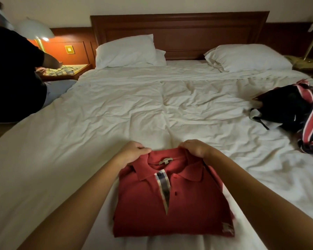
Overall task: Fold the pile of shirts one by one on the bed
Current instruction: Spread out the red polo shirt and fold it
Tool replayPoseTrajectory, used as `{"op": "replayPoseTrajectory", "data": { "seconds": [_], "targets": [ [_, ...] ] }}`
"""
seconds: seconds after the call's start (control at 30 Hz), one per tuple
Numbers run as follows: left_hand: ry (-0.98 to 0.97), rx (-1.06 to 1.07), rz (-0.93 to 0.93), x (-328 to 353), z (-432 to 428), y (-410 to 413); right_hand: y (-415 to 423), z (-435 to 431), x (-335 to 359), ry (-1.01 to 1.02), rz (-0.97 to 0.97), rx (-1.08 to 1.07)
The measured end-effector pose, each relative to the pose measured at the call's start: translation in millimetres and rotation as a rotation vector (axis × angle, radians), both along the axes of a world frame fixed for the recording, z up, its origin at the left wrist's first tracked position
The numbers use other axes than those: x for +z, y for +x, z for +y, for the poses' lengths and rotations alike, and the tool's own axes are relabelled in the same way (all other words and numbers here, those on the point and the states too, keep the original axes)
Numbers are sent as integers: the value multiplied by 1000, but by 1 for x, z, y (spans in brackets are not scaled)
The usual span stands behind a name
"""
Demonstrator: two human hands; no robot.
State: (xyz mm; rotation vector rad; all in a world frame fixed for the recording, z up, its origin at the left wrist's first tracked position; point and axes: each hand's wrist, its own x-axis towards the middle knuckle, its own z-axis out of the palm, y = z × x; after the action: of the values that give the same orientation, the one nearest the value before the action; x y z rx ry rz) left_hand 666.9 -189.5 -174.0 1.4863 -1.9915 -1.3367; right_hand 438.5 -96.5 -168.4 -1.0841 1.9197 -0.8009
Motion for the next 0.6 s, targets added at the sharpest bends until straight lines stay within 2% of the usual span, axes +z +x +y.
{"op": "replayPoseTrajectory", "data": {
  "seconds": [0.07, 0.2, 0.27, 0.4, 0.47, 0.5, 0.53, 0.6],
  "targets": [
    [81, 63, 52, 1, -6, -5, -1, -3, 2, -42, -25, -17],
    [494, 205, 345, 5, -15, -9, -6, -5, -1, -143, -207, -89],
    [575, 213, 424, 5, -20, -7, -9, -4, -4, -162, -308, -117],
    [702, 154, 437, 3, -22, 4, -10, -4, -7, -178, -301, -145],
    [652, 134, 407, 0, -23, 6, -11, -5, -8, -177, -341, -173],
    [547, 125, 376, -4, -23, 5, -10, -5, -9, -178, -324, -173],
    [380, 110, 316, -8, -23, 4, -10, -5, -11, -182, -245, -160],
    [11, 43, 159, -12, -22, 3, -10, -4, -14, -194, 115, -93]
  ]
}}
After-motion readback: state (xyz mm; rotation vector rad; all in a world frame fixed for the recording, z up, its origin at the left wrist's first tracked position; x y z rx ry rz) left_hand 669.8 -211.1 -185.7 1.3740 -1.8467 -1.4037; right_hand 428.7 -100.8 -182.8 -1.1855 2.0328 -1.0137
